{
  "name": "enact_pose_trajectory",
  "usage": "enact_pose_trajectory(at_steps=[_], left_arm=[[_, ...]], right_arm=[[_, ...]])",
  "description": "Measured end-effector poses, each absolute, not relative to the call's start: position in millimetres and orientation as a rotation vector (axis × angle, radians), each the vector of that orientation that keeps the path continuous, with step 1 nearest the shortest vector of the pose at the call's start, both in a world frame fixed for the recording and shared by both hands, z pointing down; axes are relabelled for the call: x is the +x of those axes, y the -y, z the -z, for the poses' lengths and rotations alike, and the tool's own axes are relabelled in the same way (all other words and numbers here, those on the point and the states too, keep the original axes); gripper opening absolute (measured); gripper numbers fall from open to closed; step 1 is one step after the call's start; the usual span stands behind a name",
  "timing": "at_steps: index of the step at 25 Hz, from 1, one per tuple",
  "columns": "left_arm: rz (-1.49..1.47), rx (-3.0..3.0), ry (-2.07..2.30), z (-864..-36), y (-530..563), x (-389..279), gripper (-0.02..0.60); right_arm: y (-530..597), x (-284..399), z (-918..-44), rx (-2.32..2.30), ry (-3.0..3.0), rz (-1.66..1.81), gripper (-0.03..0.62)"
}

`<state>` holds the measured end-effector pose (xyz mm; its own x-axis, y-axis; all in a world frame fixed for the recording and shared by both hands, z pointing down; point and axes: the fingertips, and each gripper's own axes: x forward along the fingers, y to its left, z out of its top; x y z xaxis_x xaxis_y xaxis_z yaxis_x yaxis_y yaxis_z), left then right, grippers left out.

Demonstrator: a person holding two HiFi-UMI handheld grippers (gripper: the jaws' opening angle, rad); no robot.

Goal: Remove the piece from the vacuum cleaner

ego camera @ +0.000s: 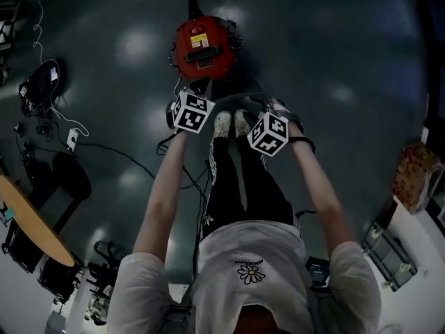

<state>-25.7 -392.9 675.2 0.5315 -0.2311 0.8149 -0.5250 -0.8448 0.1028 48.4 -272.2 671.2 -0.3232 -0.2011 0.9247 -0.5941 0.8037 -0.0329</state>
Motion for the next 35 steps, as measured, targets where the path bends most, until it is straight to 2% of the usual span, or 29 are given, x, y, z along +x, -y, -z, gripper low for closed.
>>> enact_pose_trajectory(at_steps=[8, 15, 16, 17, 18, 20, 35], left_arm=[[-1.619, 2.391, 0.424, -786, 409, -35, 0.000], [-1.679, 2.340, 0.304, -803, 407, -39, 0.002], [-1.685, 2.332, 0.280, -803, 407, -39, 0.002], [-1.686, 2.322, 0.259, -803, 407, -39, 0.002], [-1.682, 2.309, 0.239, -803, 407, -38, 0.002], [-1.680, 2.291, 0.222, -800, 405, -36, 0.002], [-1.671, 2.286, 0.250, -802, 406, -37, 0.002]], right_arm=[[277, 50, -794, 0.461, 1.733, -0.483, 0.239], [277, 63, -858, 0.425, 1.550, -0.518, 0.238], [273, 68, -865, 0.408, 1.506, -0.513, 0.223], [270, 72, -869, 0.396, 1.463, -0.499, 0.173], [268, 76, -871, 0.389, 1.429, -0.473, 0.075], [262, 76, -870, 0.387, 1.400, -0.415, 0.037], [222, 53, -868, 0.381, 1.465, -0.419, 0.035]])
